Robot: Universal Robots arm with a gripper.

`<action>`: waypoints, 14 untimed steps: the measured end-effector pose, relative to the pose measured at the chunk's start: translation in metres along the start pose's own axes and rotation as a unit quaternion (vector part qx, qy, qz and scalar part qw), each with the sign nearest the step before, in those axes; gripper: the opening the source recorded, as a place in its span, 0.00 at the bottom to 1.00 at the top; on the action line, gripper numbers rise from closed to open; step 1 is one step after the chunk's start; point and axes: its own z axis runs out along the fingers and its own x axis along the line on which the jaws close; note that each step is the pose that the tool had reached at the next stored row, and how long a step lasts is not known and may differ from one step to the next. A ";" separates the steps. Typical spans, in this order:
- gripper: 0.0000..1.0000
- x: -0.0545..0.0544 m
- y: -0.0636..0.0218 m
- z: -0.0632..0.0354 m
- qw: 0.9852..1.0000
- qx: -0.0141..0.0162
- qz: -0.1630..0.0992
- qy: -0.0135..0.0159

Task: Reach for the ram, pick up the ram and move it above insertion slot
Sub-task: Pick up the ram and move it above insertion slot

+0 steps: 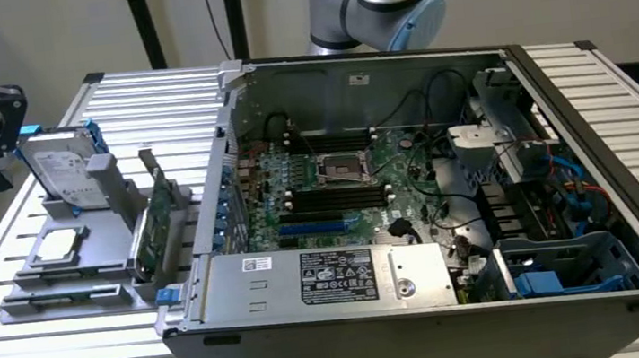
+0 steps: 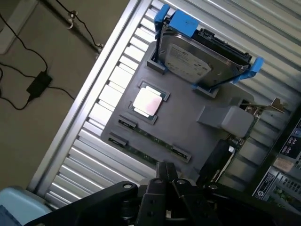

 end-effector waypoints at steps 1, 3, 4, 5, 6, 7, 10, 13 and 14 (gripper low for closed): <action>0.11 0.000 0.0000 0.0000 1.000 0.000 -0.009 0.000; 0.11 0.000 0.0000 0.0002 1.000 0.000 -0.028 0.001; 0.11 0.000 0.0000 0.0002 0.999 0.000 -0.037 0.001; 0.11 0.000 0.0000 0.0003 0.999 0.000 -0.046 0.002; 0.11 0.000 0.0000 0.0003 0.998 0.000 -0.055 0.002; 0.11 0.000 0.0000 0.0003 0.998 0.000 -0.064 0.002; 0.11 0.000 0.0000 0.0005 0.996 0.000 -0.091 0.003; 0.11 0.000 0.0000 0.0006 0.993 0.000 -0.118 0.005; 0.11 0.000 0.0000 0.0007 0.992 0.000 -0.127 0.005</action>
